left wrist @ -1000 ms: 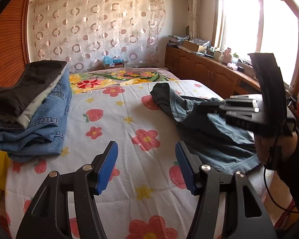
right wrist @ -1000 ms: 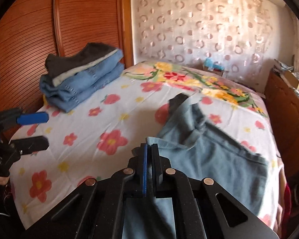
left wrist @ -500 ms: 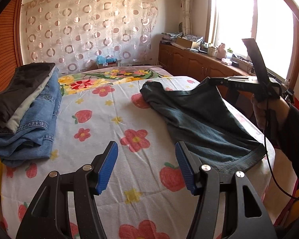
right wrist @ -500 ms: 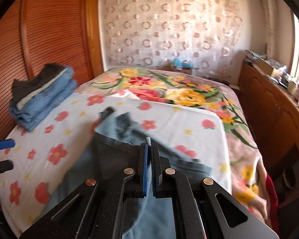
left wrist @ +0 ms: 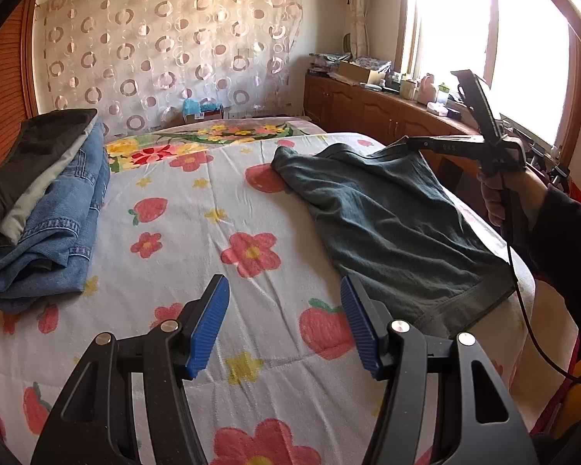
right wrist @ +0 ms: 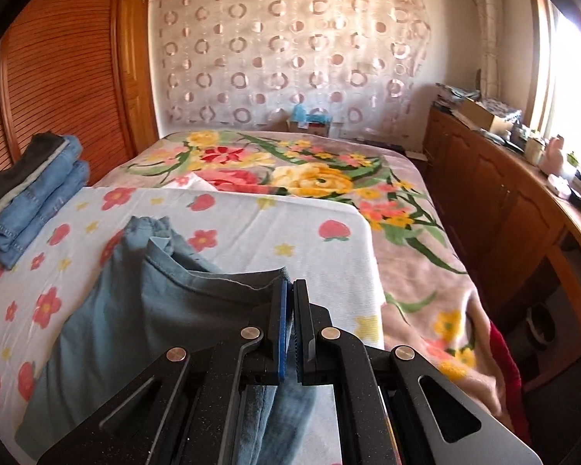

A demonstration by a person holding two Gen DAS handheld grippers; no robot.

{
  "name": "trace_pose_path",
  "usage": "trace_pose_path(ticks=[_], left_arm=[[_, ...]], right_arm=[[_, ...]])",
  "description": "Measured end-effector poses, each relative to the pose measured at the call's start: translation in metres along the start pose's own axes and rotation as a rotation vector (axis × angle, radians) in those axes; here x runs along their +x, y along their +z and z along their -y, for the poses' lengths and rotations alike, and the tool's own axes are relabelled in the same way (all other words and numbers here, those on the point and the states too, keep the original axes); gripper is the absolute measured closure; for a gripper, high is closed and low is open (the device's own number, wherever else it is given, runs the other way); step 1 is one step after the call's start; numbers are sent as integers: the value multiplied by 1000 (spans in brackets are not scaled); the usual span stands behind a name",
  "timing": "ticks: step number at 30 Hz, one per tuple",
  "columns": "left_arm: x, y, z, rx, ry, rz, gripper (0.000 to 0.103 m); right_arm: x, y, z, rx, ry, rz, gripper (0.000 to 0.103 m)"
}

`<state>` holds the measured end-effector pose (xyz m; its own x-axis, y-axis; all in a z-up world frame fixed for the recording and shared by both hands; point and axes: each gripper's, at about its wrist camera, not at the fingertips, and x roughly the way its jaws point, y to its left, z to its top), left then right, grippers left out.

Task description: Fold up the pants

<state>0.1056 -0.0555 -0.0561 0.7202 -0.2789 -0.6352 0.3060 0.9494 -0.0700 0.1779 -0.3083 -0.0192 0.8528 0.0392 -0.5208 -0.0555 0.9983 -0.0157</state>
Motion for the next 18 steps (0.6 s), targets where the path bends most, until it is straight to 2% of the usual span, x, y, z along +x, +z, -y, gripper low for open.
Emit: trace_pose_path(ticks=[4,5,7,14,18], left_arm=[[4,-1,3,7,-6,-10,42],[5,-1,5,11,-8,-13,42],[7,-1,7,20,-12,-18,42],[28,1,21,48,-37,-70,42],[40,1,32,78,-46,-93,42]], right_arm=[[8,-1,0,35,-25,-55,98],[10,2,2,52,-31,-69,88],[11,3,6,87,-30,-80,77],[14,6,-5,75,80,-124,75],[23,6,-10,55,73,-168,75]])
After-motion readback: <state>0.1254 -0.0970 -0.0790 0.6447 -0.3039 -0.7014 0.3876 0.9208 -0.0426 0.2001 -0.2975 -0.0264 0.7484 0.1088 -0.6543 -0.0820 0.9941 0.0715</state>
